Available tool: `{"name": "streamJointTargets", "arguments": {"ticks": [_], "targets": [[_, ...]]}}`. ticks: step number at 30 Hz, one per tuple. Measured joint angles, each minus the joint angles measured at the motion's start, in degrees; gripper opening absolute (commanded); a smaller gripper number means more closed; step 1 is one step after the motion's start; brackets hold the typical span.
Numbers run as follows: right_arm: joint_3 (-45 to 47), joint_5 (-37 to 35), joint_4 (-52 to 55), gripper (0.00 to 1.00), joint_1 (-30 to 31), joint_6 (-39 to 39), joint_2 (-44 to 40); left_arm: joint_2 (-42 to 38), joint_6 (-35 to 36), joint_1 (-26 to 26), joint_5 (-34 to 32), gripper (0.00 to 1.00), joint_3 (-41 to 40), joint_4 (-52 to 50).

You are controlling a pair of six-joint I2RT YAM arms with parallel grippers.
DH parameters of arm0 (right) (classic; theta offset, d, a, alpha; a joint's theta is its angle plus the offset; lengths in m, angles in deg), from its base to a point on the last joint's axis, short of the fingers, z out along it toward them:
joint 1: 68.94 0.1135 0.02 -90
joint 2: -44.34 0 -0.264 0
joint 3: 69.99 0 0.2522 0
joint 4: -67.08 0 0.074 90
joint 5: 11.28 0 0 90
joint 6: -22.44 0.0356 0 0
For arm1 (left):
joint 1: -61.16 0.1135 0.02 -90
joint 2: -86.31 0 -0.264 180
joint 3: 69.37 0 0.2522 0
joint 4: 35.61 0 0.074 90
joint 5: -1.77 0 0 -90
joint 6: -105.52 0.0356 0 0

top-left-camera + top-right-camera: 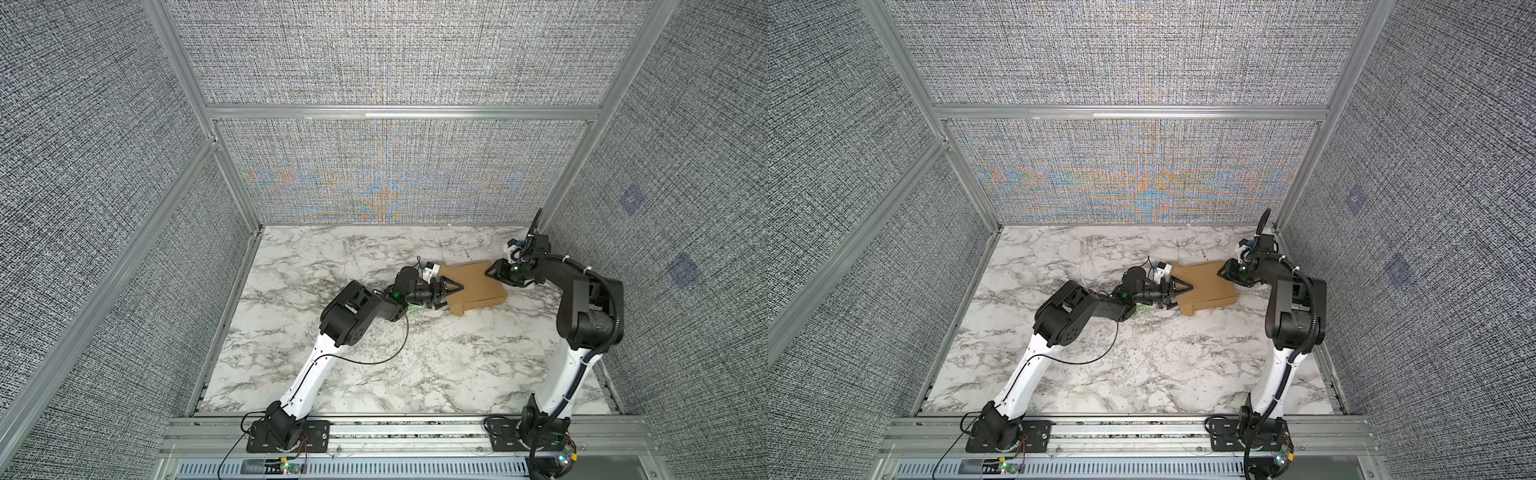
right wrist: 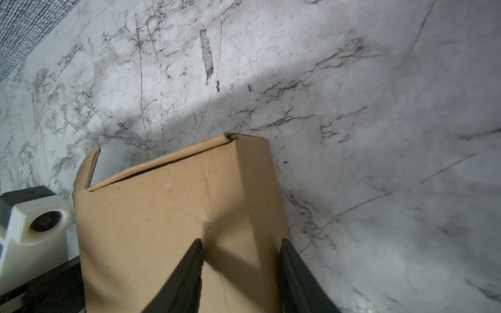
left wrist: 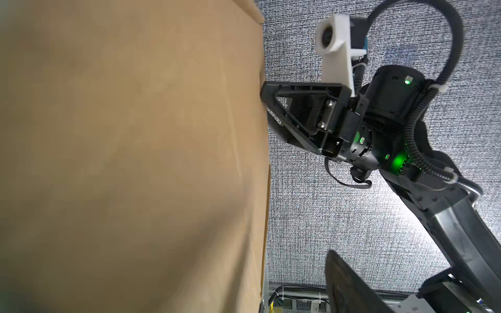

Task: Assemble paper box
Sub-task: Turn over the paper box at the middle-right of the table.

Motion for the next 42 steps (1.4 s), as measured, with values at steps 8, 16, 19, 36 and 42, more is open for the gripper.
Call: {"name": "streamJointTargets", "arguments": {"ticks": [8,16,19,36,42], "targets": [[6.9,2.6,-5.1,0.43,0.3,1.9,-3.7,-8.1,2.2,0.0,0.3,0.66,-1.4,-6.7],[11.1,7.5,-8.3,0.42,0.9,4.9,-5.7,-14.6,7.5,-0.1,0.8,0.66,-3.1,-12.4],[12.1,8.3,-9.0,0.41,1.7,5.9,-6.3,-16.5,9.4,-0.2,0.8,0.65,-3.6,-14.2],[22.4,12.0,-14.5,0.41,5.0,12.7,-8.1,-20.5,15.0,-1.7,1.3,0.64,-2.9,-17.1],[22.9,11.8,-15.3,0.40,5.2,13.6,-8.6,-18.7,14.8,-2.6,1.2,0.64,-0.2,-15.9]]}}
